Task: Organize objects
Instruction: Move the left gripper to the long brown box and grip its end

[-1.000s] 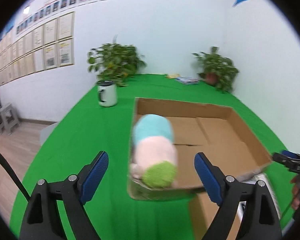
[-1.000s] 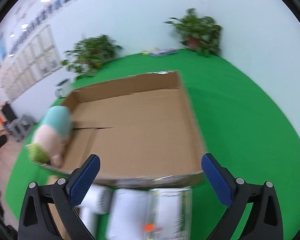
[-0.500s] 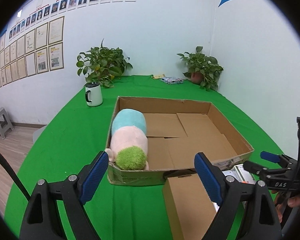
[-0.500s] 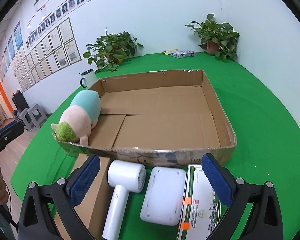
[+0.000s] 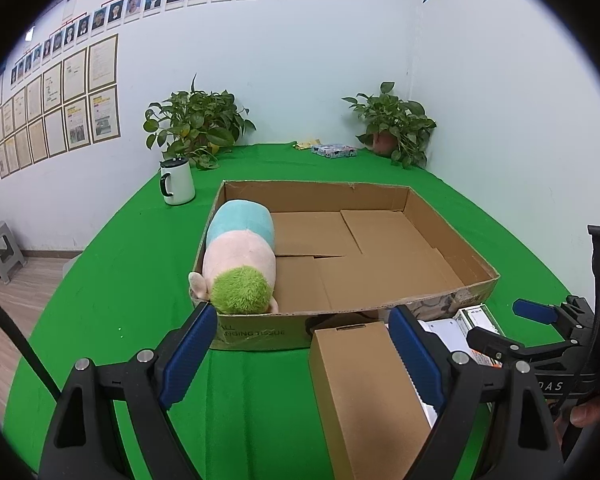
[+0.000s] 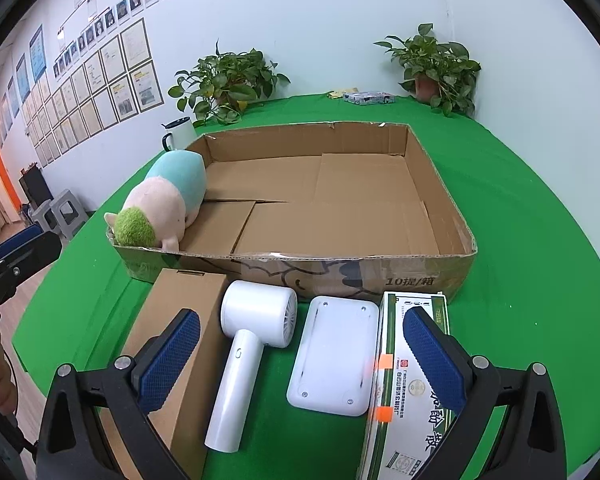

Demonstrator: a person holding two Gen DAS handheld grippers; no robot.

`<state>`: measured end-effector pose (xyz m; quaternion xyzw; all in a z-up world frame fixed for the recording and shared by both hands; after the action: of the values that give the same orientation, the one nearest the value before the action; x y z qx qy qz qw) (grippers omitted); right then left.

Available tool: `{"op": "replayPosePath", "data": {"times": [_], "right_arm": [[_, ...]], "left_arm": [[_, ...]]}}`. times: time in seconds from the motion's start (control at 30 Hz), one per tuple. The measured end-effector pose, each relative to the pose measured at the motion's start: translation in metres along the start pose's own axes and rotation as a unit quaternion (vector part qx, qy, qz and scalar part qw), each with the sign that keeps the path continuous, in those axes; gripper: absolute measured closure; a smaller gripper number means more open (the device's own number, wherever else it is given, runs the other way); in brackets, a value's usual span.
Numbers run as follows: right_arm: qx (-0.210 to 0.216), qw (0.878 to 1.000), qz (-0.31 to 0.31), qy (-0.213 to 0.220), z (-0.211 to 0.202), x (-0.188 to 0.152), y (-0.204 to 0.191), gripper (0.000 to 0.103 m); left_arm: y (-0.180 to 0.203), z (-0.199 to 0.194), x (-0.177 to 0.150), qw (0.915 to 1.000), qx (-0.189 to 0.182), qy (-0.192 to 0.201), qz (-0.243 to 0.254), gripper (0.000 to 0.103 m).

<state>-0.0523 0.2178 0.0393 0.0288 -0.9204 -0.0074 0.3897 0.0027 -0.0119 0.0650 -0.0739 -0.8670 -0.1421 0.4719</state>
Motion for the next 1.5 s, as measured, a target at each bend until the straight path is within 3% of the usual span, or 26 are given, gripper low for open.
{"op": "replayPosePath", "data": {"times": [0.17, 0.23, 0.4, 0.47, 0.57, 0.73, 0.97, 1.23, 1.5], "right_arm": [[0.007, 1.000, -0.008, 0.011, -0.006, 0.000, -0.003, 0.001], [0.029, 0.999, -0.013, 0.011, -0.010, -0.002, -0.004, 0.001], [0.152, 0.987, -0.042, -0.024, -0.025, -0.022, -0.018, 0.001], [0.202, 0.977, -0.053, -0.043, -0.033, -0.037, -0.026, 0.001], [0.246, 0.965, -0.064, -0.069, -0.043, -0.061, -0.038, 0.001], [0.243, 0.961, -0.085, -0.105, -0.042, -0.091, -0.067, 0.001], [0.166, 0.971, -0.130, -0.115, -0.036, -0.110, -0.098, 0.001], [0.124, 0.973, -0.159, -0.112, -0.035, -0.110, -0.112, 0.008], [0.147, 0.974, -0.129, -0.114, -0.034, -0.108, -0.110, 0.015]], "left_arm": [[0.000, -0.001, -0.004, 1.0000, -0.004, -0.001, -0.008, 0.015], [-0.001, -0.001, -0.008, 0.9998, -0.010, -0.008, -0.012, 0.015], [-0.004, 0.004, -0.027, 0.9964, -0.058, -0.053, -0.033, 0.016], [-0.003, 0.009, -0.039, 0.9921, -0.084, -0.082, -0.046, 0.016], [-0.003, 0.018, -0.060, 0.9838, -0.115, -0.119, -0.069, 0.016], [-0.003, 0.039, -0.094, 0.9659, -0.158, -0.173, -0.111, 0.022], [0.000, 0.044, -0.106, 0.9555, -0.196, -0.177, -0.132, 0.029], [-0.003, 0.040, -0.112, 0.9515, -0.207, -0.174, -0.146, 0.029], [-0.016, 0.034, -0.112, 0.9542, -0.190, -0.169, -0.158, 0.030]]}}
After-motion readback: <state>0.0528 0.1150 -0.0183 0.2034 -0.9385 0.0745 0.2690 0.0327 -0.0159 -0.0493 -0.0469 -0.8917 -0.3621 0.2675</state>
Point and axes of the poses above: each gripper's, at about its wrist camera, not at the fingertips, and z roughly the way its jaws point, y to its right, x to its top, the point moved 2 cm from there along z, roughly the way its jaws point, and after that the axes turned 12 degrees about -x, right-handed, at the moved point
